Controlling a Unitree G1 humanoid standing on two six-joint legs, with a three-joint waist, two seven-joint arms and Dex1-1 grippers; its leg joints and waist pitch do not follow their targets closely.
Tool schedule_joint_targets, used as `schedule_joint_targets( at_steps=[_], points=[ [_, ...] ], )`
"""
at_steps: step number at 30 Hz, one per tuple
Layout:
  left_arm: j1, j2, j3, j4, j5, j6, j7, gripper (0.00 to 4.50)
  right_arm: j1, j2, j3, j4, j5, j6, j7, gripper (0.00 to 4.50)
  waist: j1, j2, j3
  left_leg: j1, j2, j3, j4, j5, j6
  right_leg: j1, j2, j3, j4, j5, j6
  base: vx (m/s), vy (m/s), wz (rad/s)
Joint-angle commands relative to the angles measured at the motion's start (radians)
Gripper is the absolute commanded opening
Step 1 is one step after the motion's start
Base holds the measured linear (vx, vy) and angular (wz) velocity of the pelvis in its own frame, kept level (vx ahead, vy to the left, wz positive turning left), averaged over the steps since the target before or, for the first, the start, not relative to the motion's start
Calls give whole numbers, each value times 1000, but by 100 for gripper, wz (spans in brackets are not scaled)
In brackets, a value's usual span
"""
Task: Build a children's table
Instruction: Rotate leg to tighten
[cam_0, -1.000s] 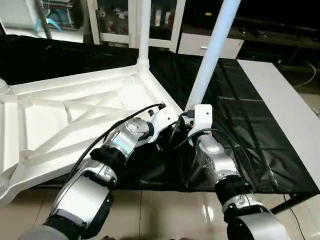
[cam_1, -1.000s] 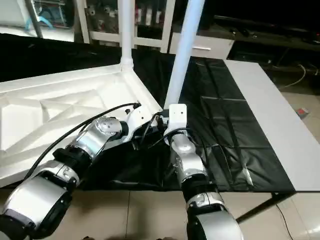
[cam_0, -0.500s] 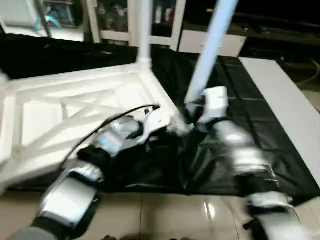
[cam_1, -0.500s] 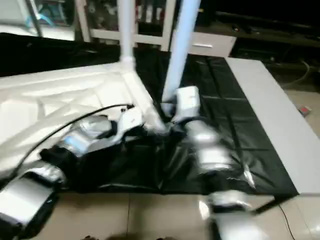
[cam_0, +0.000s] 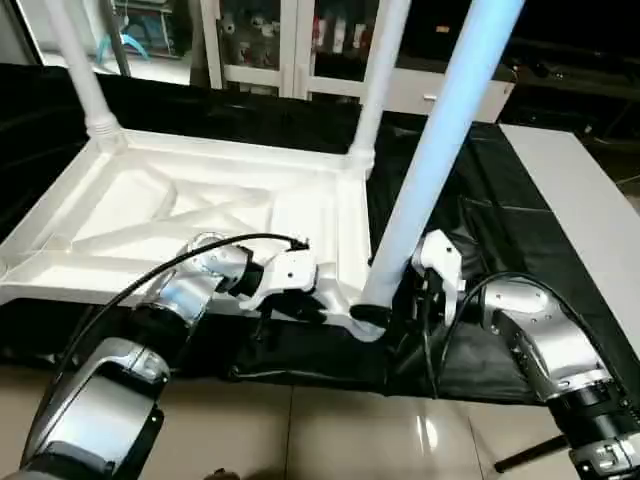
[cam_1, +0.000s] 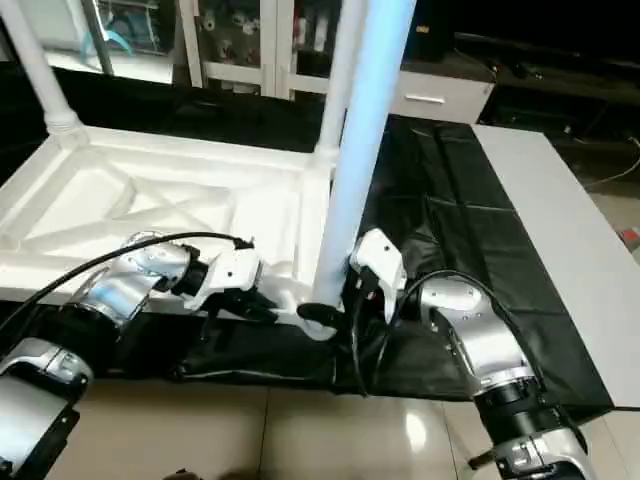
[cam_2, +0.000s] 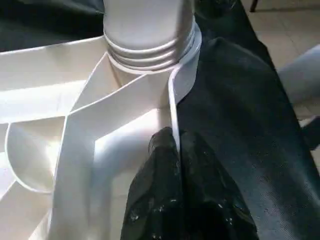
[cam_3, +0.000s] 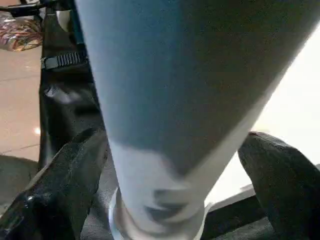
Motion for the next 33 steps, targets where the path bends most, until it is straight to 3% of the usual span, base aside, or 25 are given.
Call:
schedule_joint_targets(
  at_steps=[1, 5, 9, 20, 25, 26, 29, 33],
  points=[
    [52, -1, -109, 25, 73, 3, -66, 0, -34, -8, 56, 32, -60, -17, 10, 447, -5, 2, -58, 3, 24, 2, -60, -253, 29, 40, -69, 37, -71, -271, -188, 0, 0, 0],
    [56, 4, -107, 15, 71, 8, -69, 0, -48, -16, 80, 66, -101, -35, 7, 447, -5, -1, -57, 4, 24, 3, -59, -255, 26, 39, -69, 38, -72, -276, -183, 0, 0, 0],
    [63, 8, -104, 2, 72, 14, -68, 0, -63, -22, 106, 119, -147, -61, 1, 399, -9, -3, -56, 3, 23, 2, -60, -279, 23, 38, -68, 37, -75, -303, -172, 0, 0, 0],
    [73, 18, -108, -26, 67, 38, -74, 0, -86, 12, 102, 193, -141, -88, 13, 312, -28, -4, -53, 2, 24, -4, -63, -329, 19, 32, -66, 36, -80, -360, -167, 0, 0, 0],
    [74, 21, -113, -28, 70, 47, -82, 0, -87, 10, 107, 201, -138, -90, 25, 285, -28, -5, -54, 2, 24, -3, -63, -324, 22, 33, -65, 37, -79, -344, -172, 0, 0, 0],
    [80, 24, -115, -39, 66, 61, -93, 0, -85, 13, 104, 211, -136, -87, 27, 262, -29, -5, -54, 2, 25, -3, -63, -325, 22, 33, -66, 37, -79, -341, -174, 0, 0, 0],
    [85, 26, -117, -48, 65, 69, -96, 0, -85, 25, 92, 228, -131, -83, 12, 259, -30, -3, -53, 2, 25, -4, -65, -334, 19, 32, -65, 36, -80, -349, -176, 0, 0, 0],
    [81, 11, -103, -33, 60, 69, -56, 0, -101, 95, 20, 273, -98, -29, -114, 256, -40, -1, -51, 1, 23, -9, -68, -381, 4, 29, -65, 34, -87, -420, -158, 0, 0, 0]
  ],
)
